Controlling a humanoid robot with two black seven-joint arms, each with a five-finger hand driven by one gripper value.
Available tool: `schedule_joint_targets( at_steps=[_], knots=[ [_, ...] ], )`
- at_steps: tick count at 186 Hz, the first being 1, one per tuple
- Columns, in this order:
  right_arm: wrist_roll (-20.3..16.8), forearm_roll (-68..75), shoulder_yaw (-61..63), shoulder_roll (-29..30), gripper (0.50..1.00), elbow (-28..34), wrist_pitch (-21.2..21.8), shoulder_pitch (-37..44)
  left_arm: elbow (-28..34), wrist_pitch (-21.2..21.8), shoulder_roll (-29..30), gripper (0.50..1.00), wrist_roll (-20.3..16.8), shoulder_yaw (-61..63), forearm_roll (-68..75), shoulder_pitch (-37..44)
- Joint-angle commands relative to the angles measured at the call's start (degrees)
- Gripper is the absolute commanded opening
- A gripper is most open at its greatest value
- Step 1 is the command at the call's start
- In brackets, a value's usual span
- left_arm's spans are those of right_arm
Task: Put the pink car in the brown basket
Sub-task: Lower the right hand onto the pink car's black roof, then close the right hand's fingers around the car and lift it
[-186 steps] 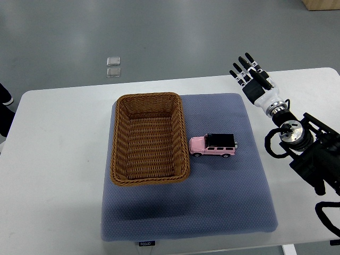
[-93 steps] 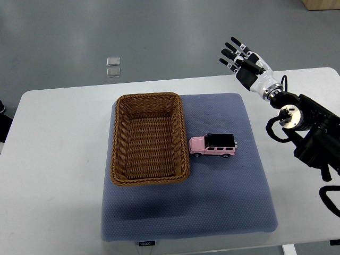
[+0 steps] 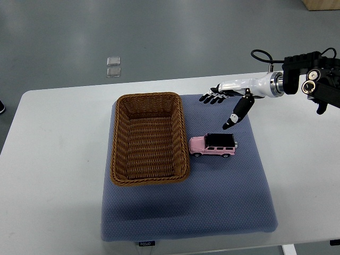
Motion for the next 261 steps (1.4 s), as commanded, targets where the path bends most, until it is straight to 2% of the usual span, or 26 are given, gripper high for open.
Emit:
schedule_joint_targets(
  at_steps=[1, 25, 61, 99, 179, 193, 205, 209, 210, 212, 213, 214, 215, 217, 228, 235, 261],
  knots=[
    [-1.55, 0.11, -0.94, -2.44, 0.911, 3.78, -0.01, 0.05, 0.01, 0.0, 0.0, 1.0, 0.0, -0.01, 0.01, 0.0],
    [-1.55, 2.75, -0.5, -4.02, 0.911, 6.51, -1.16, -2.94, 0.01, 0.0, 0.0, 1.0, 0.0, -0.01, 0.01, 0.0],
    [-1.64, 2.66, -0.59, -3.5, 0.909, 6.24, -6.6, -5.93, 0.01, 0.0, 0.0, 1.0, 0.0, 0.08, 0.1, 0.0],
    [-1.99, 2.04, -0.77, -1.83, 0.907, 4.75, -10.3, -8.13, 0.01, 0.0, 0.0, 1.0, 0.0, 0.08, 0.1, 0.0],
    [-2.61, 1.69, -1.03, 2.57, 0.889, 1.23, -13.02, -11.12, 0.01, 0.0, 0.0, 1.0, 0.0, 0.08, 0.1, 0.0],
    [-2.52, 1.69, -1.03, 3.36, 0.852, 0.27, -13.02, -11.2, 0.1, 0.0, 0.0, 1.0, 0.0, -0.01, 0.1, 0.0],
    [-2.43, 1.69, -1.03, 3.89, 0.776, -0.17, -13.11, -11.2, 0.1, 0.0, 0.0, 1.0, 0.0, -0.01, 0.1, 0.0],
    [-2.34, 1.69, -1.03, 3.97, 0.744, -0.17, -13.02, -11.2, 0.1, 0.0, 0.0, 1.0, 0.0, -0.09, 0.1, 0.0],
    [-2.34, 1.78, -1.03, 3.89, 0.719, -0.17, -12.94, -11.2, 0.1, 0.0, 0.0, 1.0, 0.0, -0.09, 0.1, 0.0],
    [-2.34, 1.78, -1.03, 3.89, 0.719, -0.17, -12.93, -11.2, 0.1, 0.0, 0.0, 1.0, 0.0, -0.09, 0.1, 0.0],
    [-2.26, 1.78, -1.03, 3.89, 0.693, -0.17, -12.85, -11.2, 0.1, 0.0, 0.0, 1.0, 0.0, -0.09, 0.1, 0.0],
    [-2.26, 1.78, -1.03, 3.89, 0.693, -0.17, -12.85, -11.2, 0.1, 0.0, 0.0, 1.0, 0.0, -0.09, 0.1, 0.0],
    [-2.17, 1.78, -0.94, 3.89, 0.668, -0.17, -12.67, -11.2, 0.1, 0.0, 0.0, 1.0, 0.0, -0.09, 0.1, 0.0],
    [-2.08, 1.78, -0.94, 3.89, 0.65, -0.17, -12.41, -11.2, 0.1, 0.0, 0.0, 1.0, 0.0, -0.09, 0.1, 0.0],
    [-2.08, 1.78, -1.12, 3.97, 0.576, -0.17, -12.32, -11.2, 0.1, 0.0, 0.0, 1.0, 0.0, -0.09, 0.1, 0.0],
    [-1.99, 1.69, -1.12, 4.15, 0.5, -0.17, -12.49, -11.2, 0.1, 0.0, 0.0, 1.0, 0.0, -0.09, 0.1, 0.0],
    [-1.29, 1.69, -1.29, 3.8, 0.5, -0.17, -12.58, -11.03, 0.19, 0.09, 0.0, 1.0, 0.0, -0.09, 0.1, 0.0]
  ],
)
